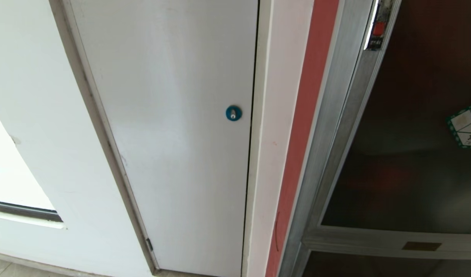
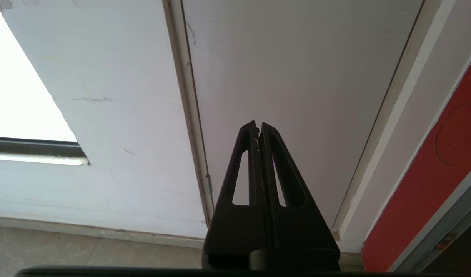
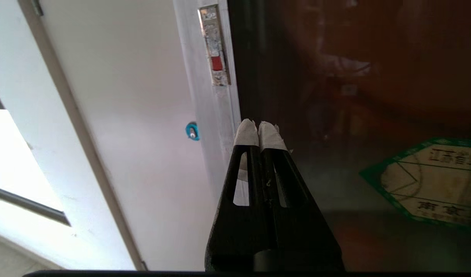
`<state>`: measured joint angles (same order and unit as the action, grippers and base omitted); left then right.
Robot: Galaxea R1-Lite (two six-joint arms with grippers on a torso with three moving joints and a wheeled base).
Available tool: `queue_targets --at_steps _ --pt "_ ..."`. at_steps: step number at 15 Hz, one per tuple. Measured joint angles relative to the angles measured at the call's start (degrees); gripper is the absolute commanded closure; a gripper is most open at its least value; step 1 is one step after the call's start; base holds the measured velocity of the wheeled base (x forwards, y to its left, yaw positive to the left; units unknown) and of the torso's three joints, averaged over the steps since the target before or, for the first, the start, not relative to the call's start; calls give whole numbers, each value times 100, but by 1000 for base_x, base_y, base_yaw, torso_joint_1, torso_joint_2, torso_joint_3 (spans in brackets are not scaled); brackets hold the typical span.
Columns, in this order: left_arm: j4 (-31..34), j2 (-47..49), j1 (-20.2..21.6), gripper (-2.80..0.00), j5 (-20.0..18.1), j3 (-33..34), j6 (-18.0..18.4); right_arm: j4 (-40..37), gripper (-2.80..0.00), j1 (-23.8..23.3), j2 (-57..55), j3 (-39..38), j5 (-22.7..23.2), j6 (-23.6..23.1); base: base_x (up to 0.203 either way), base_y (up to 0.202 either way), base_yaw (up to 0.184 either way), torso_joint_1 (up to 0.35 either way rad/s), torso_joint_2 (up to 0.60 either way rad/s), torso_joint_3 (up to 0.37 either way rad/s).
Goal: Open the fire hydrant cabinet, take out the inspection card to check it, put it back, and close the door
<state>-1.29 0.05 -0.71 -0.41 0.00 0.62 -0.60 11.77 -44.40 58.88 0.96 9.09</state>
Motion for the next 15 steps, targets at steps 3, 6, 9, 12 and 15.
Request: queue_targets --at_steps 3,6,9,12,15 --pt "2 0 0 0 1 0 -2 -52 0 -307 516 -334 -74 -9 0 0 0 0 0 0" --pt "0 0 2 0 3 0 -1 -379 0 -809 1322 -899 -146 -23 0 0 0 0 0 0" --pt "0 0 0 0 1 0 -2 -525 0 -1104 2052 -1597 -141 -120 0 0 0 0 0 0" --pt "0 0 0 0 1 0 0 -540 0 -1170 2630 -2290 25 -166 0 0 0 0 0 0" --pt "0 0 0 0 1 0 0 -479 0 -1177 3220 -3058 147 -199 0 0 0 0 0 0"
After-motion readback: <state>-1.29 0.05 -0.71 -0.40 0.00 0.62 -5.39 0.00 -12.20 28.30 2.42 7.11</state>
